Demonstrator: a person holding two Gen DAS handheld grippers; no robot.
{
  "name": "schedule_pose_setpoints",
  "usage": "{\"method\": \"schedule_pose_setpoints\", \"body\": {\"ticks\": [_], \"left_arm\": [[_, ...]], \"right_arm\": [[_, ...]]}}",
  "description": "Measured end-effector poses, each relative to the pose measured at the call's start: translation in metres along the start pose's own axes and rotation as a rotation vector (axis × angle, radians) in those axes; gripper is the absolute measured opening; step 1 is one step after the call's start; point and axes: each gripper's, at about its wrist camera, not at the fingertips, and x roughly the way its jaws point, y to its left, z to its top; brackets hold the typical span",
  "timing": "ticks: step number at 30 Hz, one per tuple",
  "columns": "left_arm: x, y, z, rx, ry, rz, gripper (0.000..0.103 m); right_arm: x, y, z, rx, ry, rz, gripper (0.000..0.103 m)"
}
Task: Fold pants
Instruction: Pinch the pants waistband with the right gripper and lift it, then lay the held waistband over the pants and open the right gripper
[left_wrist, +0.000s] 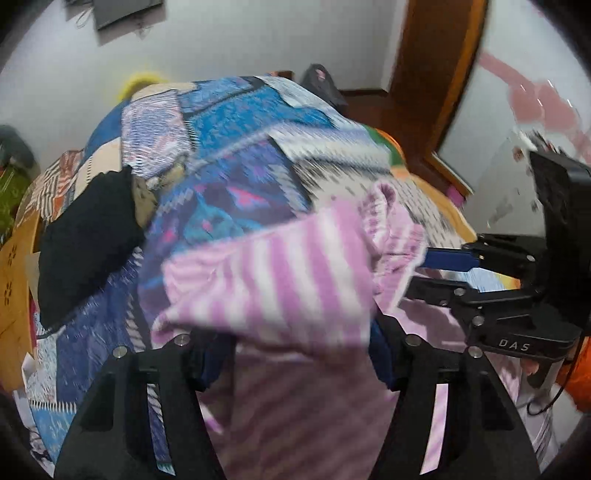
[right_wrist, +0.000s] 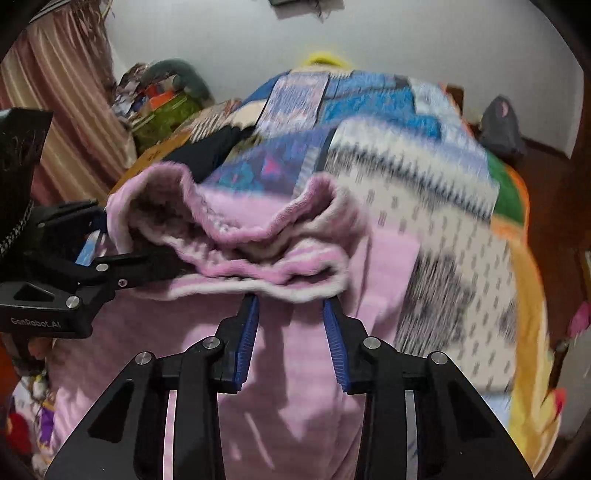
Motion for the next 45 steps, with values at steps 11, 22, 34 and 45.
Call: {"method": "schedule_pose_setpoints", "body": {"ticks": [11, 22, 34, 45], "left_arm": [[-0.018, 0.080, 0.032, -0.197, -0.112, 0.073, 0.064], [0.008, 0.077, -0.024, -0.110, 0.033, 0.134, 0.065], [0.026, 0.075, -0.012, -0.106, -0.007, 0.092, 0.065], [0.024, 0.086, 0.001, -0.140, -0.056, 0.067, 0.065]], "right_arm": [[-0.014, -0.023, 0.018, 0.051, -0.074, -0.039, 0.036], [0.018, -0.008, 0.023, -0.047, -0.006, -0.027, 0.041], [0.027, -0.016, 0.050, -0.115, 0.004, -0.026, 0.006], [0.017, -0.040, 0.054, -0.066, 0.000, -0.153, 0.029]]}}
